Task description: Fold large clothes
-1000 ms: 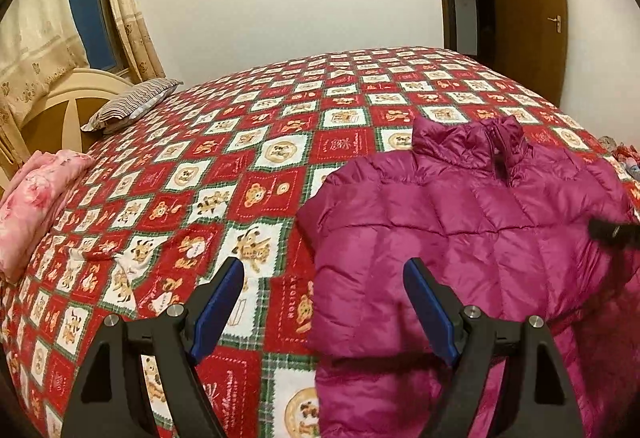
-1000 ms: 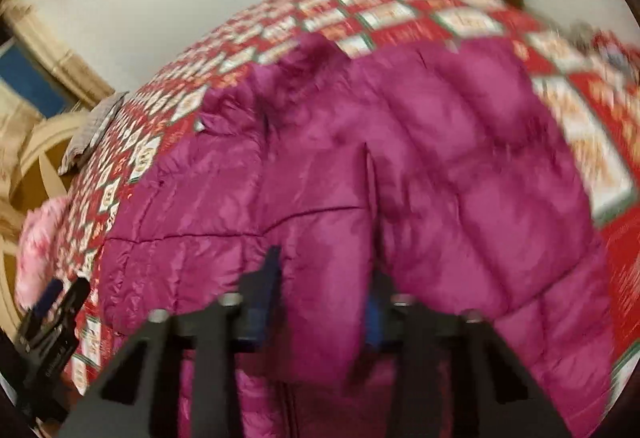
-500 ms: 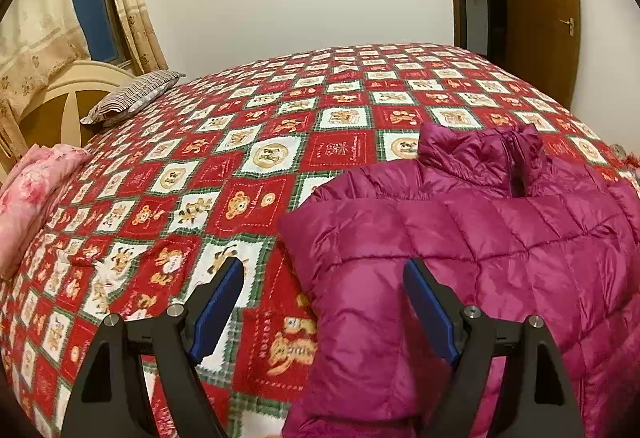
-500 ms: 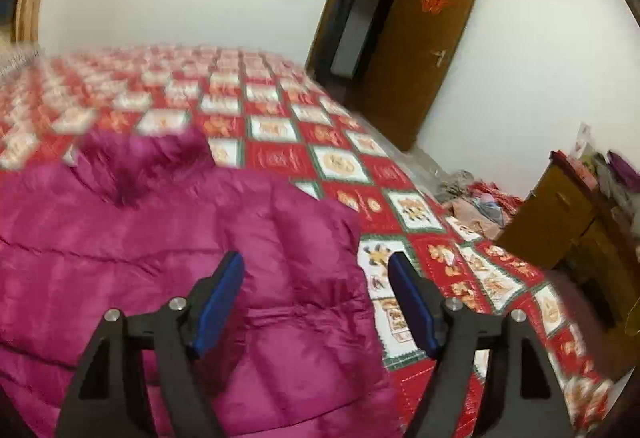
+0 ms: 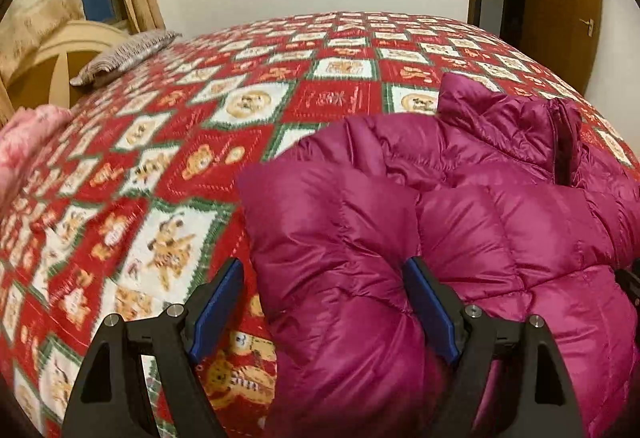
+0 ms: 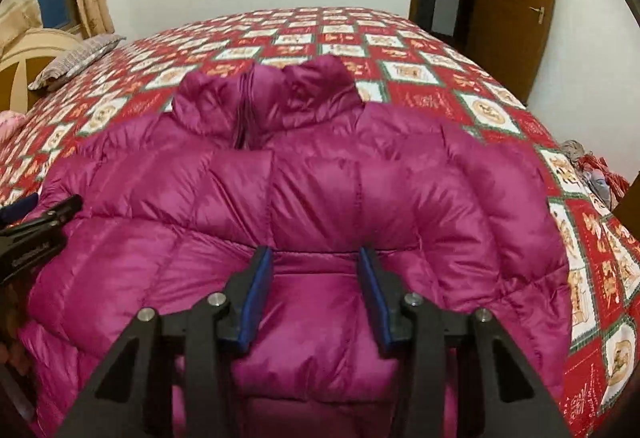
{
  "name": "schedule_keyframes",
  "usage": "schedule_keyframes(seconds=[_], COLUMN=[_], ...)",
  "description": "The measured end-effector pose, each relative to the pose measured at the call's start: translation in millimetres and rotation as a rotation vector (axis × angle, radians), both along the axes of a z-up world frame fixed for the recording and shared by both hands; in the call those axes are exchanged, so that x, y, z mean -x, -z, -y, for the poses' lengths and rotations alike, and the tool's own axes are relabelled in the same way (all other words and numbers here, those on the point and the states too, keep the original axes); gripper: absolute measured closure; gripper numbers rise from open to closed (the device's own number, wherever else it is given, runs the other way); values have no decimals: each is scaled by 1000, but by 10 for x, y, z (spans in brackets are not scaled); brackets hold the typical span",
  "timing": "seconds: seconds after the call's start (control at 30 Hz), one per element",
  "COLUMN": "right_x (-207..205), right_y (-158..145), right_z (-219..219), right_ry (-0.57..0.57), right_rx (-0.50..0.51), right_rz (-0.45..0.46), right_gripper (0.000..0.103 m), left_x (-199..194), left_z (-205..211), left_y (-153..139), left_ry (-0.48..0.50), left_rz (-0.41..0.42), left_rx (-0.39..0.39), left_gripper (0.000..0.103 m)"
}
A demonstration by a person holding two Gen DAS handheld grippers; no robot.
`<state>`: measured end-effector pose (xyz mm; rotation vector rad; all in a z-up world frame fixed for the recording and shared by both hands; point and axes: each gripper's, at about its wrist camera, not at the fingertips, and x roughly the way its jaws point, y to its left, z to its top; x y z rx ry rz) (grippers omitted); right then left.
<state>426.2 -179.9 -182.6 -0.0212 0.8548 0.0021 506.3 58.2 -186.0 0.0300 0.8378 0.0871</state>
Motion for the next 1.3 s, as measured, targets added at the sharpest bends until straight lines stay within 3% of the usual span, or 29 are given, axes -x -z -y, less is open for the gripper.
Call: schedule_keyframes(seconds=[0.27, 0.4, 0.47, 0.53, 0.63, 0.73, 0.8, 1.0, 1.07, 1.17, 1.2, 1.23, 1.3], right_x=[103, 17, -68, -215, -605, -1179, -1428, -1928, -1892, -1729, -1674, -1609, -1455], right_y=[34, -85, -299, -520, -775, -792, -727, -332, -288, -311, -333, -348, -349], right_z=[79, -78, -81, -53, -22, -15, -43, -126, -84, -17, 1, 21, 64], right_ry=[-11, -28, -18, 22, 79, 123, 165, 222, 201, 160, 149, 139, 127], right_rx=[-54, 46, 21, -18, -85, -177, -183, -63, -79, -73, -59, -40, 21], right_rz=[-17, -42, -2, 50, 90, 15, -29, -186, -196, -193, -191, -188, -179], right_gripper=[56, 54, 48, 18, 10, 10, 10, 11, 22, 53, 70, 79, 85], left_x=[44, 97, 188, 299, 426, 412, 400, 386, 376, 382, 383, 385, 387], left_z=[1, -66, -130, -185, -233, -276, -325, -322, -324, -334, -336, -340, -347], left_y=[67, 33, -29, -113, -200, -197, -179, -143, -132, -125, -125, -125, -125], left_ry=[0, -31, -77, -110, -127, -160, -169, -157, -153, -153, -153, -153, -152], left_rz=[-4, 22, 66, 130, 202, 196, 191, 179, 173, 172, 172, 173, 174], left_rx=[13, 32, 35, 32, 47, 42, 58, 65, 66, 73, 72, 72, 71], left_gripper=[19, 17, 17, 17, 17, 17, 17, 17, 17, 17, 17, 17, 17])
